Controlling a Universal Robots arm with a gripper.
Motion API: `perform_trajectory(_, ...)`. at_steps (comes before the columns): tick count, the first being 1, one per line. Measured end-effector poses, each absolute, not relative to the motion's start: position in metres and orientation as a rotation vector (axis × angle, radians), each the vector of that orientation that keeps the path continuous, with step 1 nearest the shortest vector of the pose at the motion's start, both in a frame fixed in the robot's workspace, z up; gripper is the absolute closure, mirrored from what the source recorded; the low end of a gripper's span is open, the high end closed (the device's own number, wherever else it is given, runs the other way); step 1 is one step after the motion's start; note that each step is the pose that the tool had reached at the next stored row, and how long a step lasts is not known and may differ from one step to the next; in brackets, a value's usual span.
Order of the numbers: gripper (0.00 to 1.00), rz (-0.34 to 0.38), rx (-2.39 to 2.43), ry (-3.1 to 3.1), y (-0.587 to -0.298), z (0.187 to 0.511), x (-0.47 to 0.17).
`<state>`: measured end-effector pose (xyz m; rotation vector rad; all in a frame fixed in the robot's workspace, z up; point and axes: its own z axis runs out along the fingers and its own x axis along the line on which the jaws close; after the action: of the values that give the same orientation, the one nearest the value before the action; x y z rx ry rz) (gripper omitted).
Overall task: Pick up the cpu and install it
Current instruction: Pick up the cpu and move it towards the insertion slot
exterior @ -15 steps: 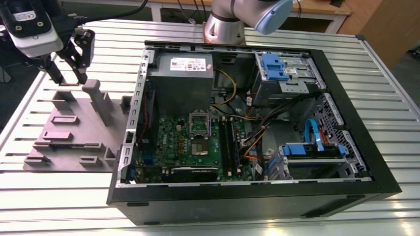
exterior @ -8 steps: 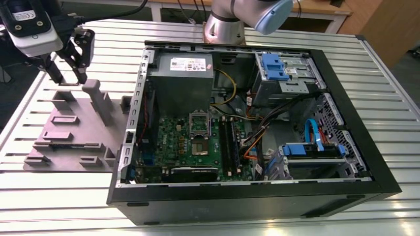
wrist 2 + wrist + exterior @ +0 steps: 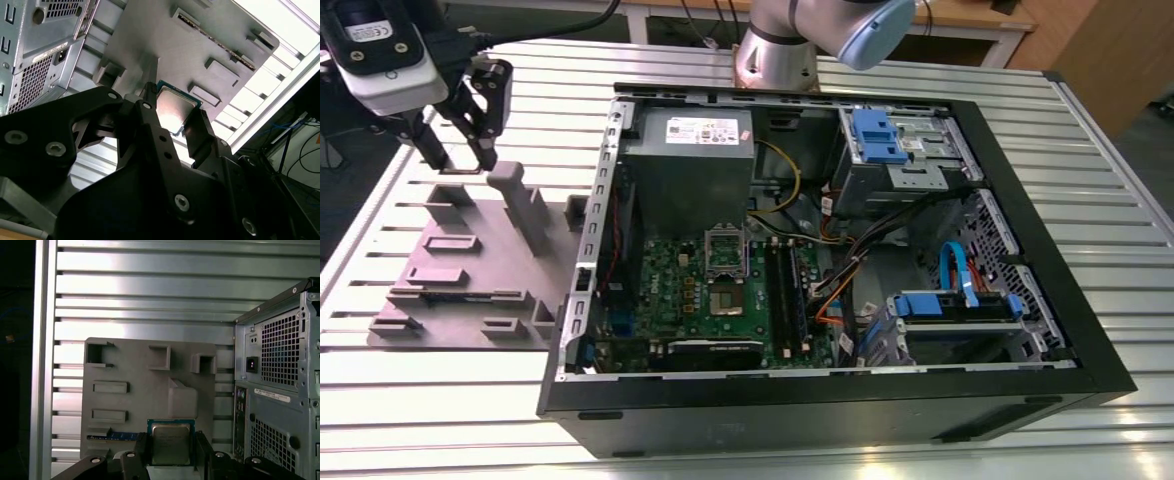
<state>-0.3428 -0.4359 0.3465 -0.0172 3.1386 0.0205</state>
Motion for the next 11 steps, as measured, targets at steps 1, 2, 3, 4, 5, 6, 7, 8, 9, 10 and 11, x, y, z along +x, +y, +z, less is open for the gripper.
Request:
perform_trajectory(1,0.53,0.02,-0.017,3.139,-0.436,0.347,-0.343)
perform_trajectory(2,0.53,0.02,-0.017,3.139,-0.436,0.347,-0.342)
perform_trajectory(3,0.53,0.02,-0.017,3.139,-0.436,0.347,-0.341)
perform_trajectory(4,0.53,0.021,-0.017,3.139,-0.436,0.347,-0.34)
perform_trajectory(5,0.53,0.021,-0.017,3.139,-0.436,0.347,-0.339)
perform_trajectory(6,0.53,0.021,-0.017,3.139,-0.436,0.347,-0.337)
perform_trajectory(7,0.53,0.02,-0.017,3.139,-0.436,0.347,-0.336)
perform_trajectory(8,0.53,0.02,-0.017,3.139,-0.436,0.347,-0.335)
perform_trajectory(9,0.53,0.02,-0.017,3.139,-0.436,0.347,-0.333)
perform_trajectory(10,0.53,0.02,-0.017,3.139,-0.436,0.347,-0.332)
perform_trajectory(11,0.53,0.02,-0.017,3.139,-0.436,0.347,-0.33)
